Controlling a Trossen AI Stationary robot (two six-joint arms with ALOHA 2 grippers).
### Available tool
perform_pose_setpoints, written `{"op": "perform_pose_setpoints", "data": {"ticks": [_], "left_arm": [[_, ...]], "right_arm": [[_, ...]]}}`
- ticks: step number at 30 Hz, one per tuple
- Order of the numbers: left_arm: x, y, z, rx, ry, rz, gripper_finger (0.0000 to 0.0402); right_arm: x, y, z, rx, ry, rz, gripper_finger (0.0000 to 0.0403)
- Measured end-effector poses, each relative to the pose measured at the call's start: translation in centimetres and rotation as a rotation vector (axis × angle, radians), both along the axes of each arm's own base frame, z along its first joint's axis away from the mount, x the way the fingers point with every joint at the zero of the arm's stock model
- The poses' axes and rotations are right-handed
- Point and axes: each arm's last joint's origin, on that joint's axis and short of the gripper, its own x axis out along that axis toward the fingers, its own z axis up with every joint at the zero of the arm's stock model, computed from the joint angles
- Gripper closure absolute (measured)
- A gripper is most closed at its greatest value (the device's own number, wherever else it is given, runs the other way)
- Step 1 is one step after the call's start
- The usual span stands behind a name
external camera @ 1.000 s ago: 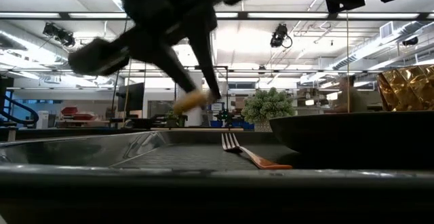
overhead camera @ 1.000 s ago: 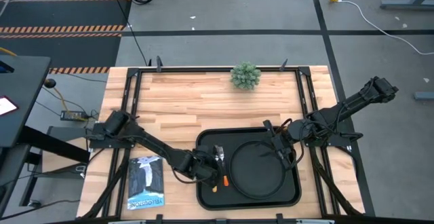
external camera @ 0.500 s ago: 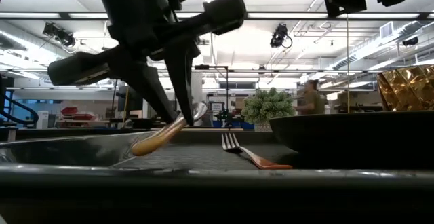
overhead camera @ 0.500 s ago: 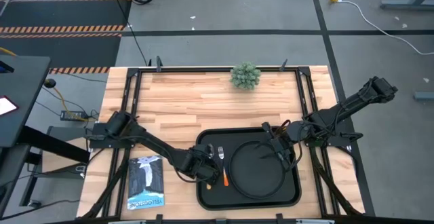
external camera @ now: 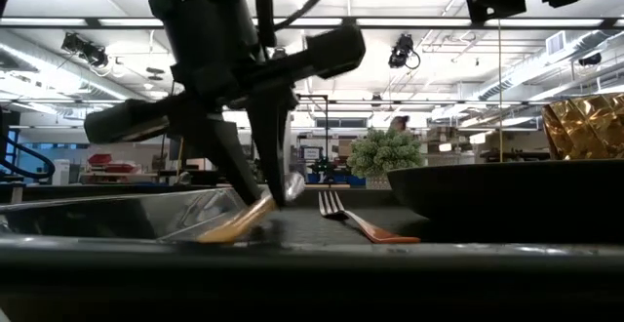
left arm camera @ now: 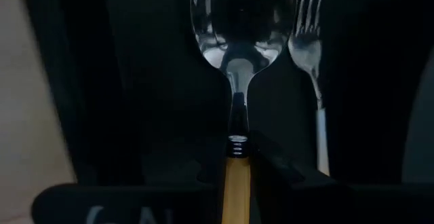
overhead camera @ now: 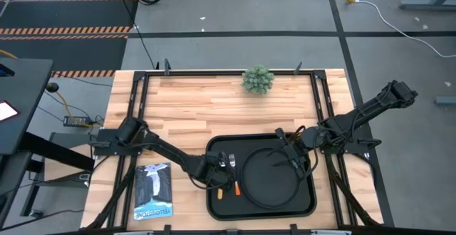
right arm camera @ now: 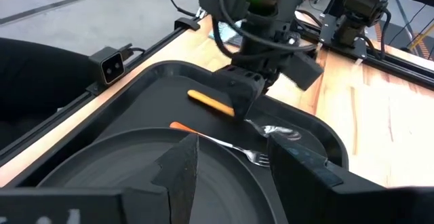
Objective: Pick and place plate/cup/fork/spoon on tray
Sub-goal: Put the orange spoon on the black tray to the left of the orange fork
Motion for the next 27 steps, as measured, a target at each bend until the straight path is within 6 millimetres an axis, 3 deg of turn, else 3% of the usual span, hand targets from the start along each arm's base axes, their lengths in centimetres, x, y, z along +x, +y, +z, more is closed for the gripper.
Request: {"op": "perform_pose_setpoints", "data": {"ticks": [8, 27], "left_arm": [[0.1, -0.11, -0.38, -0.02, 0.0, 0.026, 0.0341], [0.37, -0.19, -0.41, -0.028, -0.027, 0.034, 0.025]], "right_arm": [[0.0, 0.0, 0.0, 0.0, 0.001, 0.001, 0.022], [0.0, 0.05, 0.05, 0.009, -0.002, 0.012, 0.022]]}}
